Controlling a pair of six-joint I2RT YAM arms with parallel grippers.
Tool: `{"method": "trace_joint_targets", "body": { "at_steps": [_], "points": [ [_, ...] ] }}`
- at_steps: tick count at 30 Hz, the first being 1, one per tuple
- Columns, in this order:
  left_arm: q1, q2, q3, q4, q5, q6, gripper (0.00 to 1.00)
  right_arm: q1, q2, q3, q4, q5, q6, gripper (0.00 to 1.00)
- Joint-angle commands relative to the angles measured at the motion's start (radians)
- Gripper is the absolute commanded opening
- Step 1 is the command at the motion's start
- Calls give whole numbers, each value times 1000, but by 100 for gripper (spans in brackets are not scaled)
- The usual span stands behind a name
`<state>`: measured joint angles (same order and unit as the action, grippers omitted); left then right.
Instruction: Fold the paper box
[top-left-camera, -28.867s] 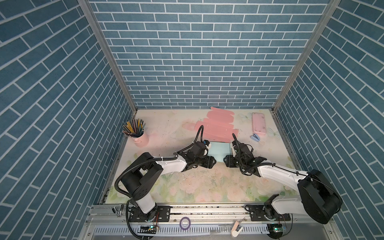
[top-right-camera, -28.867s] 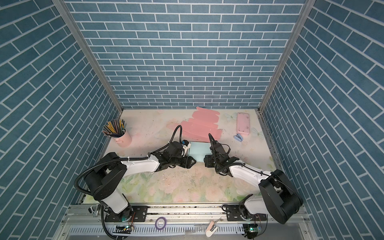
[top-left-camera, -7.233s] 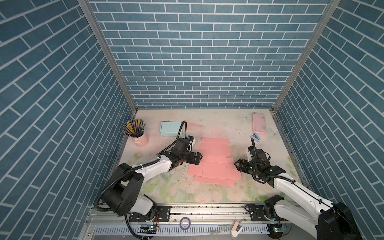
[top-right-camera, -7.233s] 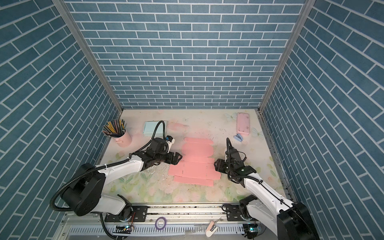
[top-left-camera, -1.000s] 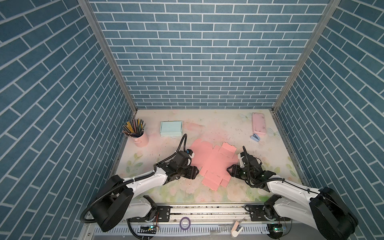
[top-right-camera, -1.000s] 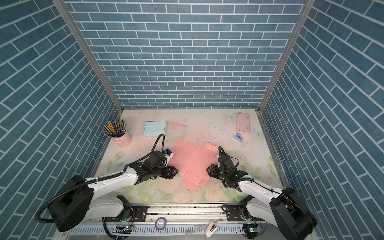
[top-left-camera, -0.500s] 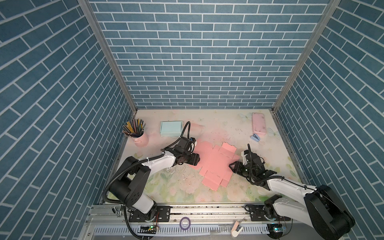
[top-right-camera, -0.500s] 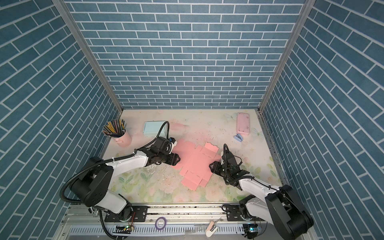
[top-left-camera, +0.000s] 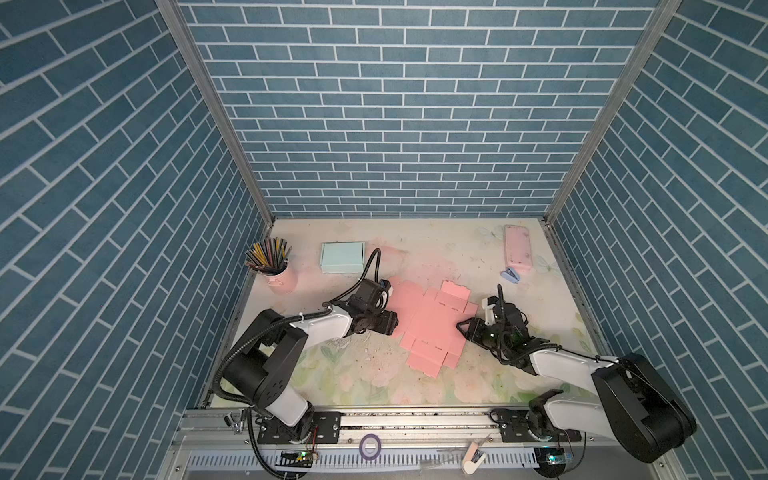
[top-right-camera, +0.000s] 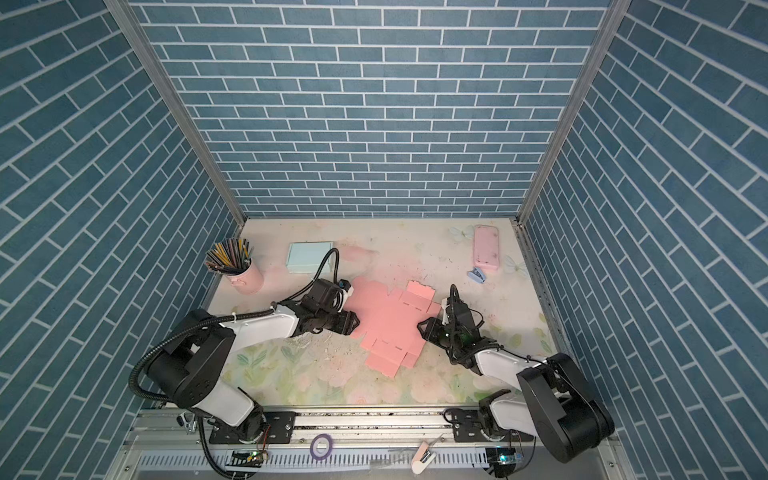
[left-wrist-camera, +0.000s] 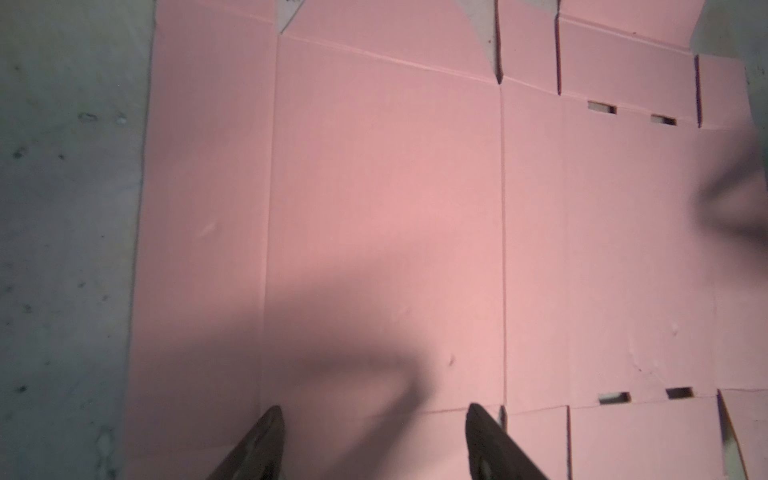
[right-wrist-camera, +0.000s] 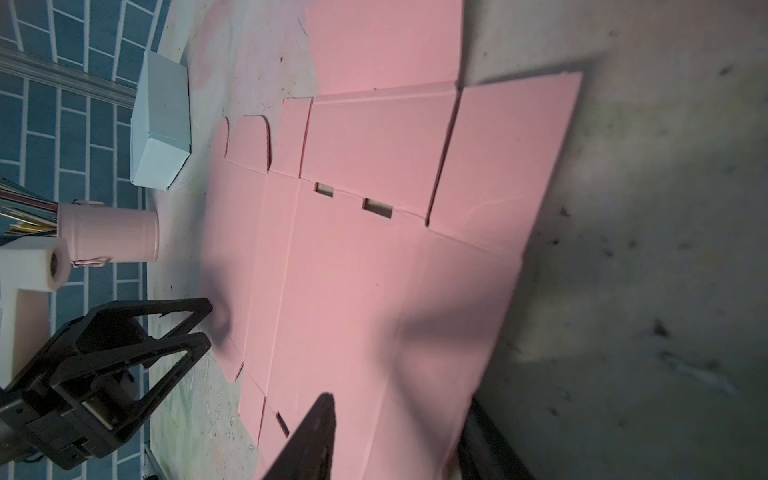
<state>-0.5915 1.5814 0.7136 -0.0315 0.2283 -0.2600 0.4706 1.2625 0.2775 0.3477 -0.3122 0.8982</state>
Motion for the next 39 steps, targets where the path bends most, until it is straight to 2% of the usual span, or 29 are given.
{"method": "trace_joint_targets", "body": {
  "at_steps": [1, 6, 9, 18, 24, 30, 33, 35, 39],
  "points": [
    [-35, 8, -60, -33, 33, -48, 69, -4, 6, 2, 49, -22, 35, 45],
    [-81, -33, -93, -15, 21, -95, 69, -4, -19, 4, 26, 3, 28, 41],
    [-85, -49, -106, -5, 12, -107, 69, -4, -53, -12, 28, 20, 40, 38],
    [-91, -51, -106, 9, 14, -115, 68, -6, -207, -38, -118, 97, 22, 33],
    [-96, -37, -106, 21, 16, -119, 68, -6, -153, -32, -70, 92, 18, 24],
    [-110, -47, -111, 31, 26, -131, 68, -6, -121, -14, -64, 94, -1, 10],
    [-133, -58, -115, 38, 30, -146, 68, -6, -155, 17, -168, 114, -62, 4],
    [-171, -65, -115, 37, 22, -161, 67, -6, -193, 82, -320, 144, -157, 0],
    [-215, -117, -142, 56, 38, -203, 67, -4, -241, 242, -637, 239, -355, 0]
  ]
}}
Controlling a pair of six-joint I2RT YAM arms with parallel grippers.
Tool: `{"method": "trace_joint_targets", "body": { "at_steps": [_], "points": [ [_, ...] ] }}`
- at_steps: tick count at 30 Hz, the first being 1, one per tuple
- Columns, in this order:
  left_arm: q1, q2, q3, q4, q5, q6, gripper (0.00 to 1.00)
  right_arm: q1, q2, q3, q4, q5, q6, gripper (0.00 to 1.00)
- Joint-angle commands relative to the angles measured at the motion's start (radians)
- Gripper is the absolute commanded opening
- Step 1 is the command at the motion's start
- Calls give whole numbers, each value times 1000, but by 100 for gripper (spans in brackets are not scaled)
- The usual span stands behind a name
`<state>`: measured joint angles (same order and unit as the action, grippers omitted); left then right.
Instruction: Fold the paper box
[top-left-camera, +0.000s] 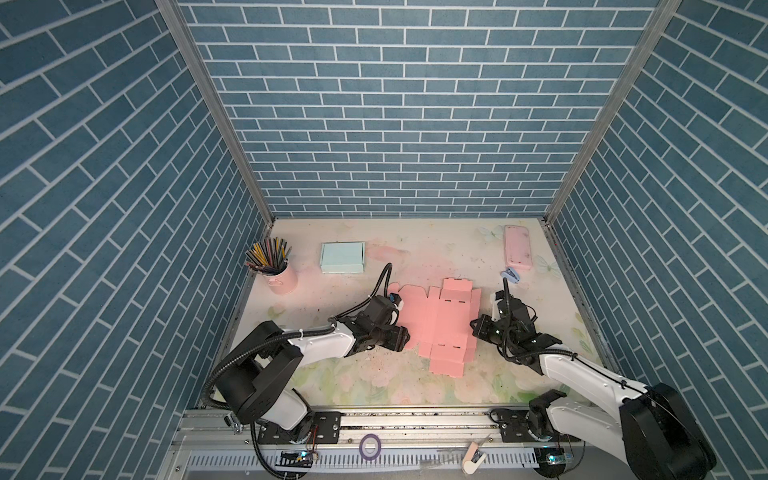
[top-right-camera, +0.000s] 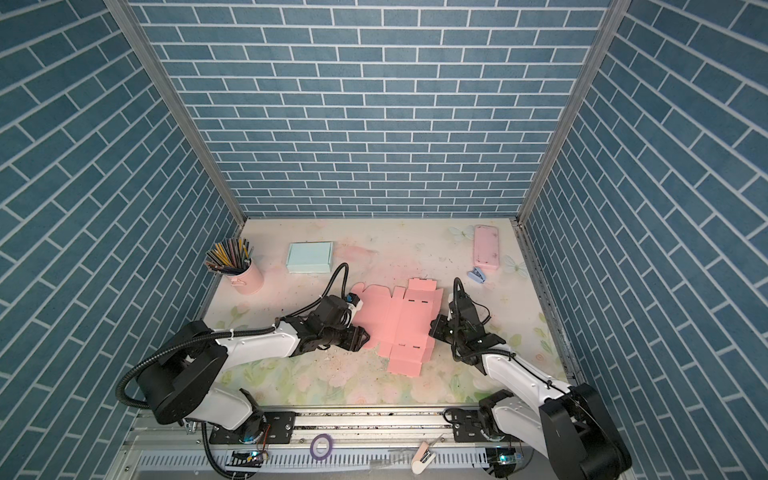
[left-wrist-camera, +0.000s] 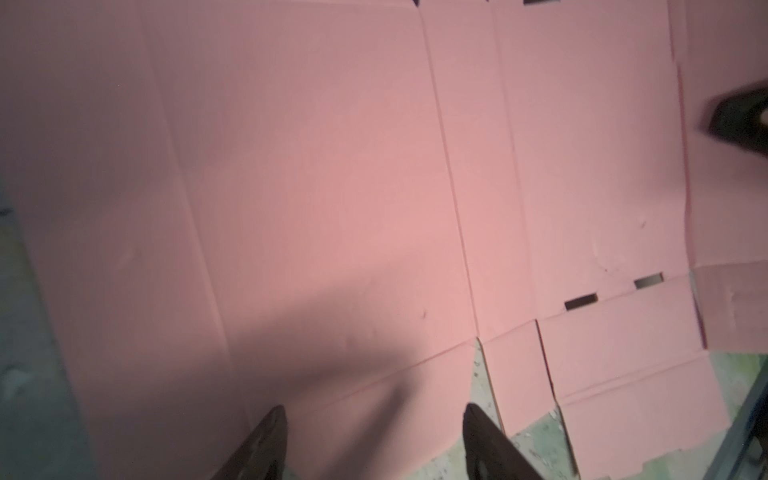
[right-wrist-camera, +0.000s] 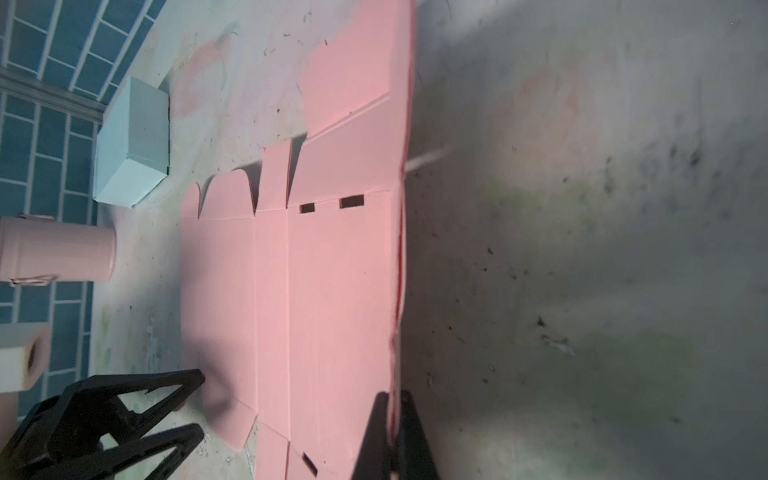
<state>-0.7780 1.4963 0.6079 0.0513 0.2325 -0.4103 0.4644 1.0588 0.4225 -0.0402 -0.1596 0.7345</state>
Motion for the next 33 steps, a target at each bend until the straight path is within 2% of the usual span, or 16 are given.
{"method": "trace_joint_targets", "body": {
  "at_steps": [1, 6, 11, 16, 21, 23, 25, 27, 30, 33],
  "points": [
    [-28, -67, -52, -17, 41, -67, 67, 2, -33, 143, -320, 115, -240, 0],
    [-27, -286, -75, -60, 50, -75, 65, 29, 35, 310, -511, 222, -423, 0],
    [3, -444, -73, -99, 74, -79, 63, 169, 163, 444, -600, 423, -546, 0],
    [64, -507, -99, -83, 95, -103, 58, 281, 266, 515, -581, 554, -639, 0],
    [142, -516, -145, -27, 137, -143, 54, 397, 293, 543, -505, 673, -787, 0],
    [178, -523, -174, 27, 169, -167, 49, 439, 286, 538, -456, 696, -861, 0],
    [204, -531, -186, 58, 179, -175, 35, 478, 282, 526, -404, 696, -931, 0],
    [215, -528, -176, 70, 183, -167, 25, 508, 287, 511, -353, 703, -977, 0],
    [232, -497, -151, 95, 200, -161, 16, 530, 310, 498, -292, 730, -1029, 0],
    [287, -438, -154, 210, 262, -204, 11, 531, 327, 483, -241, 740, -1072, 0]
  ]
}}
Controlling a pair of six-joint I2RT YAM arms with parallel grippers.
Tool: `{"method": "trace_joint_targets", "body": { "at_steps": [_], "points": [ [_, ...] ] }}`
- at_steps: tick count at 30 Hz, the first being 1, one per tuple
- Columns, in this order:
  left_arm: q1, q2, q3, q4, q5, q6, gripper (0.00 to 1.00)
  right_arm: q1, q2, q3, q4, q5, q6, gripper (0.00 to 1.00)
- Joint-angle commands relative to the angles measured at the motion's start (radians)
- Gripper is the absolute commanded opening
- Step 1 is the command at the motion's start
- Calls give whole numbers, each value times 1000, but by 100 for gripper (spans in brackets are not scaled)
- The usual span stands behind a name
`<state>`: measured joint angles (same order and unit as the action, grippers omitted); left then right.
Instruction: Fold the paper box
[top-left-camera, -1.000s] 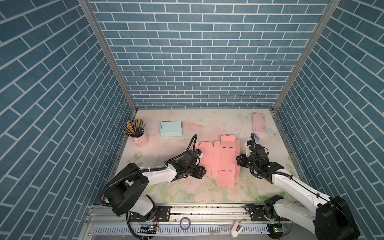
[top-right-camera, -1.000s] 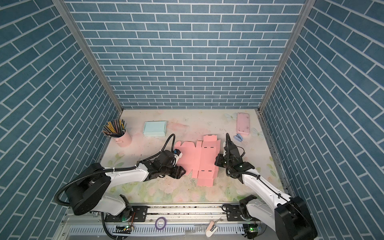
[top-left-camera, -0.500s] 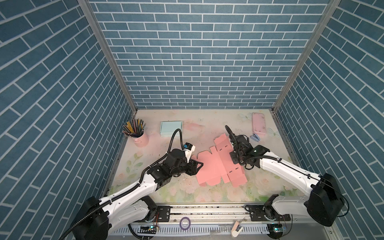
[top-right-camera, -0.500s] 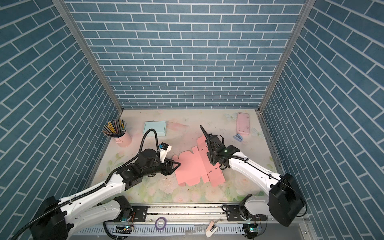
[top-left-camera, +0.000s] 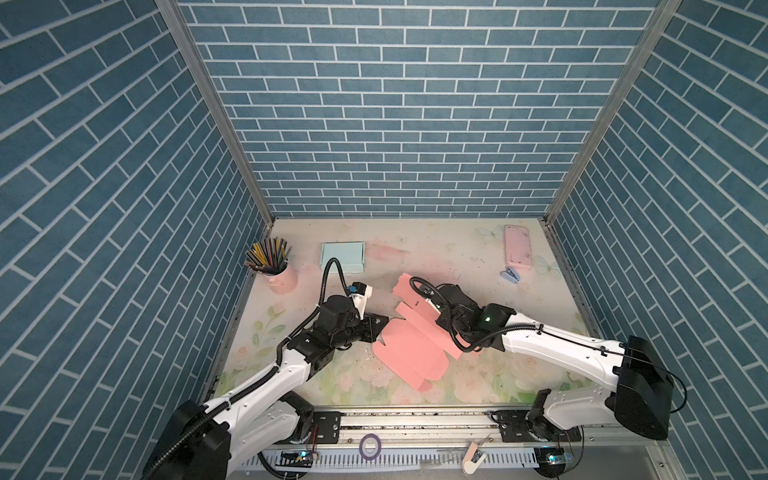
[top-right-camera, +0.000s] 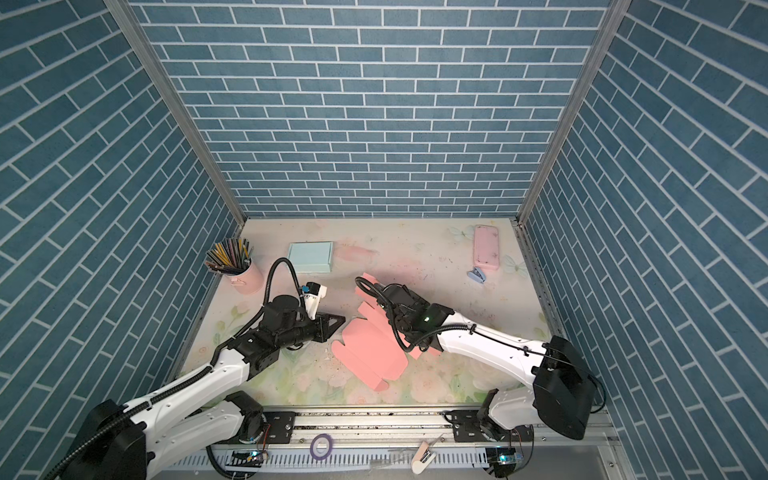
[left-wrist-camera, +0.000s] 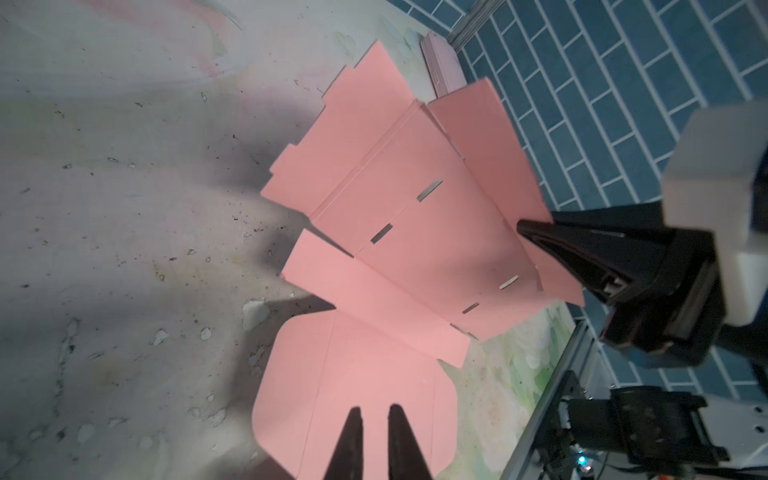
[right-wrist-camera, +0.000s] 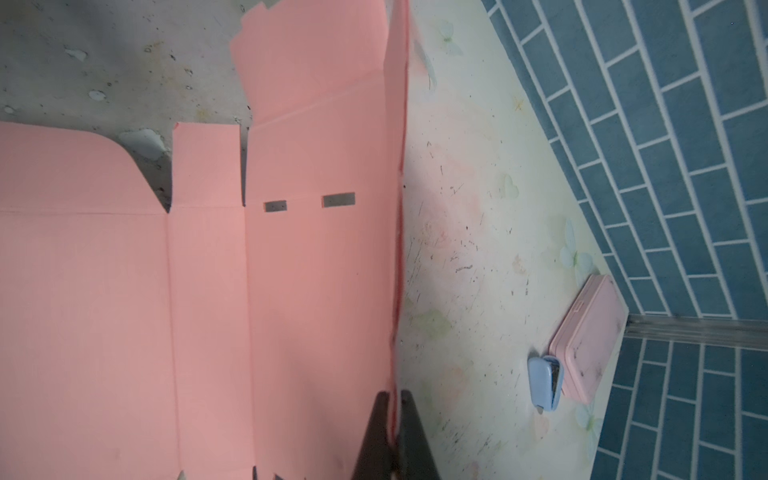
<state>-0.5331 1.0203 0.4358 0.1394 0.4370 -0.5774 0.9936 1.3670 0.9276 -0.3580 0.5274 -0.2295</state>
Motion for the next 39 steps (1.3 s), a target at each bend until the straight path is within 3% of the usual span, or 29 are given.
{"method": "trace_joint_targets", "body": {
  "at_steps": [1, 6, 21, 32, 39],
  "points": [
    [64, 63, 18, 172, 83, -57, 9, 1, 17, -30, 94, 54, -120, 0],
    [89, 190, 104, 253, 104, -59, 0, 2, -17, -70, 148, -7, -142, 0],
    [42, 508, 369, 374, 134, -69, 0, 12, -37, -95, 174, -40, -162, 0],
    [-28, 430, 204, 399, 107, -85, 0, 28, -49, -97, 179, 11, -175, 0],
    [-64, 422, 175, 436, 96, -104, 0, 84, -46, -114, 229, 78, -235, 0]
  ]
}}
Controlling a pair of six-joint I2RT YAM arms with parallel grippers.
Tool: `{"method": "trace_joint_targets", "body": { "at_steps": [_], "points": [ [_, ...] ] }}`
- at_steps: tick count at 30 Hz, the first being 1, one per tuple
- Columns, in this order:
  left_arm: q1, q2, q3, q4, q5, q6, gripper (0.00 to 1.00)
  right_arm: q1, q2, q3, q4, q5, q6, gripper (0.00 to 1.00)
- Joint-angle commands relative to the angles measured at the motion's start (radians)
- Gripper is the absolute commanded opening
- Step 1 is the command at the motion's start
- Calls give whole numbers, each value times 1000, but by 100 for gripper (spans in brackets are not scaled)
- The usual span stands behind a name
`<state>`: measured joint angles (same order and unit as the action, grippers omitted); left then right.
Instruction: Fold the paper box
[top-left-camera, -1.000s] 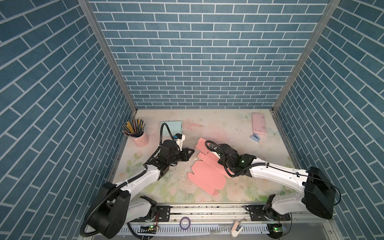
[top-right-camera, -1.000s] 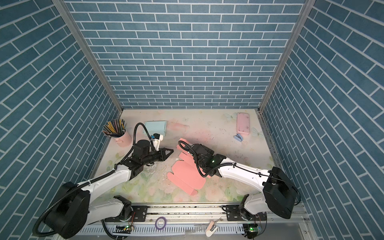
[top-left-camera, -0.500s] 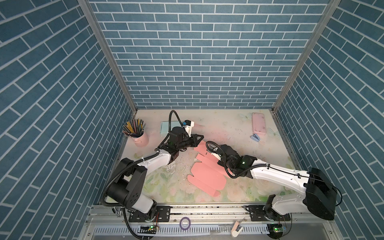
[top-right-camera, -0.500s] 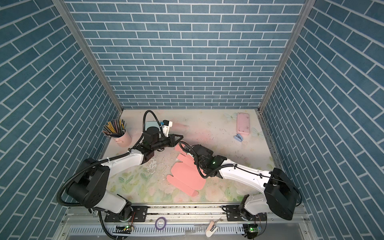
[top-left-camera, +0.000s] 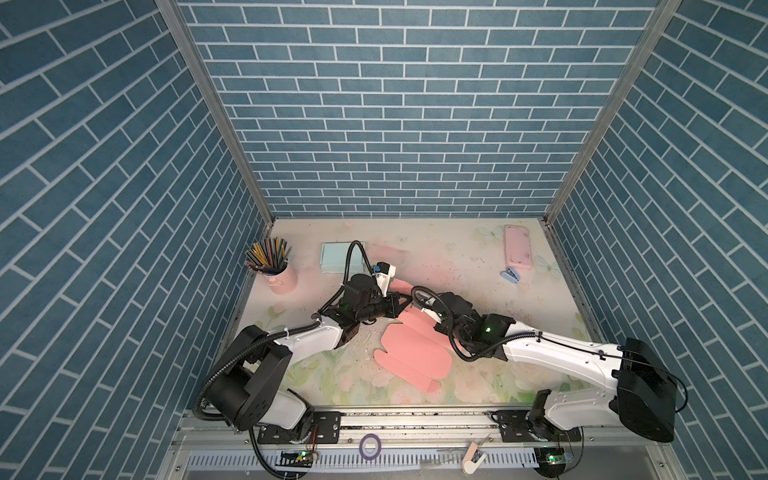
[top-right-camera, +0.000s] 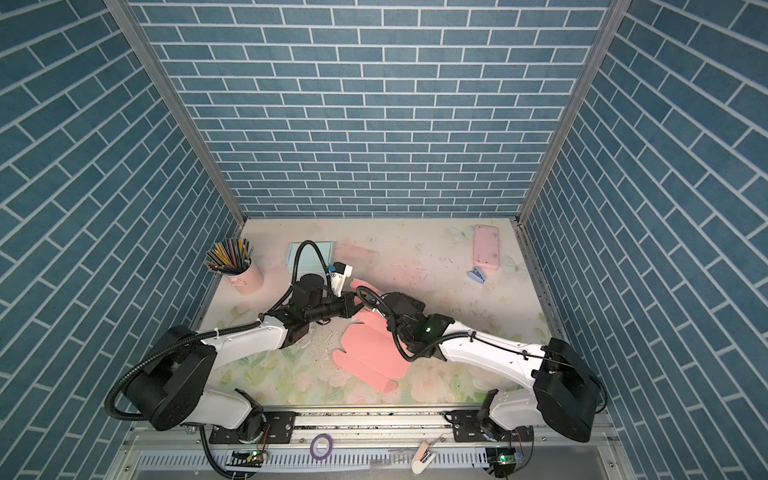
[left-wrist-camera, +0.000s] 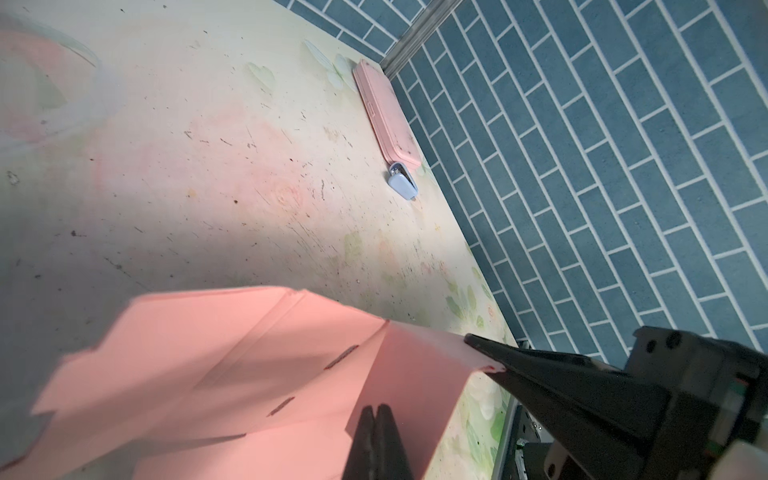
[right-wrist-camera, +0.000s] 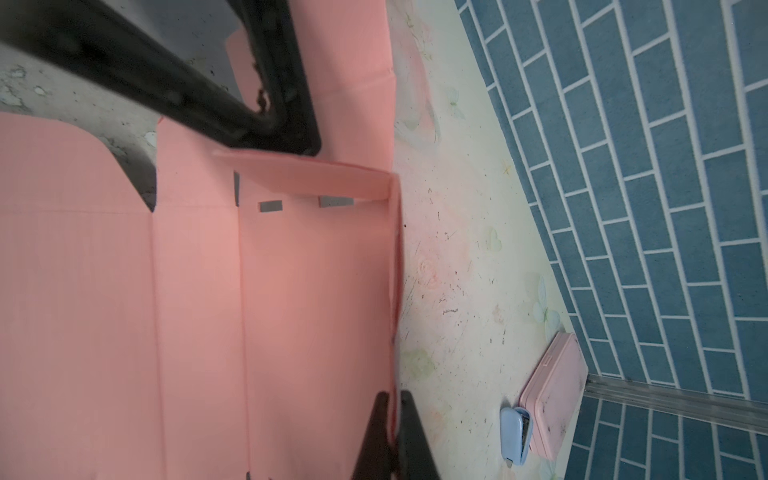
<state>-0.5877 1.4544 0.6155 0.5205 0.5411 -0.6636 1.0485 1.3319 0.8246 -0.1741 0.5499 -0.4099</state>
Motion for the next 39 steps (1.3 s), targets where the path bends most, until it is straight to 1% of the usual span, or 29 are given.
{"method": "trace_joint_targets", "body": {
  "at_steps": [1, 8, 12, 15, 19, 23, 26, 28, 31, 35, 39],
  "points": [
    [-15, -10, -3, 65, -9, -21, 0, 43, -6, -15, 57, 73, -67, 0],
    [-41, -24, -16, 85, -10, -36, 0, 104, 12, -42, 126, 181, -135, 0],
    [-28, -85, -56, 28, -26, -2, 0, 120, 0, -61, 161, 223, -174, 0],
    [31, -160, -124, -15, -25, 15, 0, 139, -15, -77, 179, 232, -193, 0],
    [142, -238, -229, -32, 6, 13, 0, 158, -23, -90, 199, 255, -209, 0],
    [234, -254, -310, -27, 5, 1, 0, 172, -20, -94, 217, 279, -228, 0],
    [273, -210, -349, 14, -14, -9, 0, 182, -12, -97, 230, 300, -243, 0],
    [273, -153, -351, 46, -31, 0, 0, 186, -4, -97, 235, 306, -247, 0],
    [269, -56, -343, 143, -24, 0, 0, 191, 4, -94, 240, 303, -245, 0],
    [244, 69, -323, 282, -32, -6, 0, 193, -8, -88, 237, 289, -237, 0],
    [197, 201, -287, 443, -41, -40, 0, 193, -28, -90, 234, 270, -215, 0]
  ]
}}
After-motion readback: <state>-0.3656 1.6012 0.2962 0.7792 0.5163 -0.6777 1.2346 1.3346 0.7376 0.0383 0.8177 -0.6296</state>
